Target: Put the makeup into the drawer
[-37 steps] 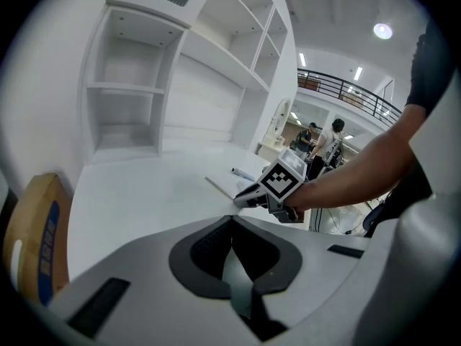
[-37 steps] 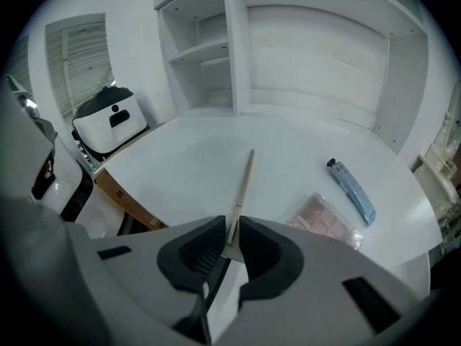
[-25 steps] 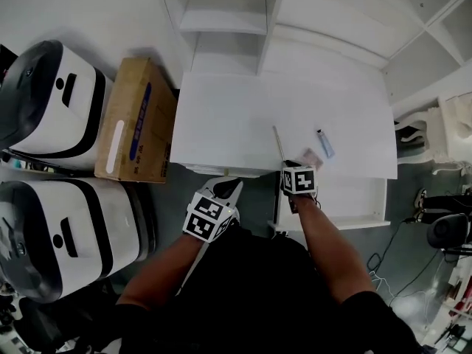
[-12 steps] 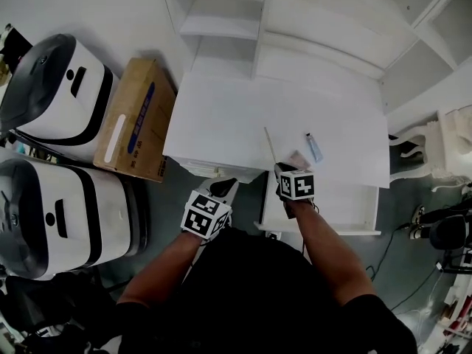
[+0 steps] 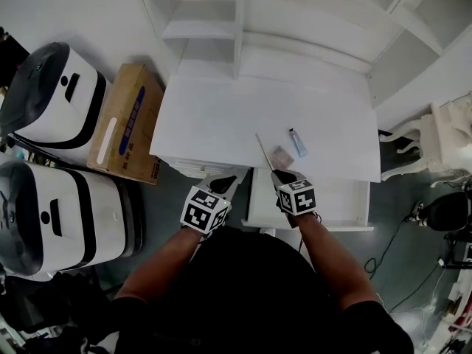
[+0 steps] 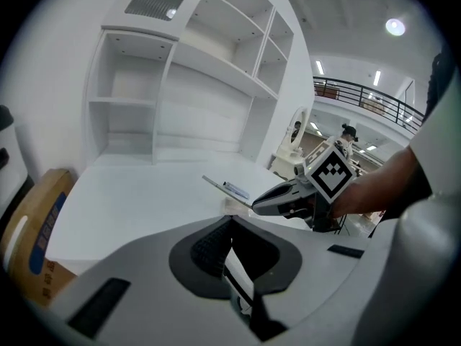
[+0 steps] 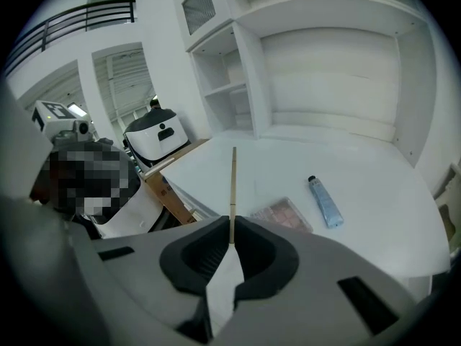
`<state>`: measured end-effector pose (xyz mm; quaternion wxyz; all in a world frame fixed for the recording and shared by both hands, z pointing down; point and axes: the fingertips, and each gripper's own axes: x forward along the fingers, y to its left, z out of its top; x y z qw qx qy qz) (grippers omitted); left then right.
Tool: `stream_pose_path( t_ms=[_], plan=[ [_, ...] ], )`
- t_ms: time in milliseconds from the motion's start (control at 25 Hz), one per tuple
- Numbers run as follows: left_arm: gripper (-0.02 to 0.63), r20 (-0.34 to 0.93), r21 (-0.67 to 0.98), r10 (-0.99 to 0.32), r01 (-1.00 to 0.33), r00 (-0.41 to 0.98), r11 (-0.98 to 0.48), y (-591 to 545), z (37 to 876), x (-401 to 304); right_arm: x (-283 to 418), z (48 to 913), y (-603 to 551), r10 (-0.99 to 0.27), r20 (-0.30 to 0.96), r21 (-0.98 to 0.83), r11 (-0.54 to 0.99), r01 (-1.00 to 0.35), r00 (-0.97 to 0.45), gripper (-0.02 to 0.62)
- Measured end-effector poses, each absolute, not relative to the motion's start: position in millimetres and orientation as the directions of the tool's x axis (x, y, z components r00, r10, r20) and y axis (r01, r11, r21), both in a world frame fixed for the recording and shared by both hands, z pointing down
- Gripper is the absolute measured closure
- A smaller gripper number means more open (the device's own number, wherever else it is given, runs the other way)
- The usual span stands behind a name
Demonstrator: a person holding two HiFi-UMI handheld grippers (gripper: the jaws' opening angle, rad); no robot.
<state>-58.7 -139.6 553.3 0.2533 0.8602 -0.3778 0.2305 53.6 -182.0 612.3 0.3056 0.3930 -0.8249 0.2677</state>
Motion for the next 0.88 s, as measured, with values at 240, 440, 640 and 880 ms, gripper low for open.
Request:
stream_pose_path(
  t_ms=[240, 440, 640, 880],
  plan=[
    [0.595, 0.615, 0.244, -0.501, -0.751, 0.610, -0.614, -142, 563, -31, 83, 614, -160, -0.460, 0.724, -0.142, 0.631, -0.763, -0.515, 0.551],
    [0.595, 0.626, 0.255, -0.491, -0.754, 0.606, -0.605, -144, 568, -18, 117, 638, -135, -0.399, 0.782, -0.074, 0.704, -0.706, -0.479, 0.551],
    [0.595, 0.642, 0.254, -0.485, -0.762, 0.594, -0.596, -144, 573, -12, 143, 671, -116, -0.323, 0.842, -0.010, 0.790, -0.613, -0.432, 0.551],
    [0.595, 0.649, 0.250, -0.486, -0.767, 0.586, -0.591, -147, 572, -3, 153, 716, -113, -0.253, 0.893, 0.012, 0.841, -0.541, -0.372, 0.551]
  ],
)
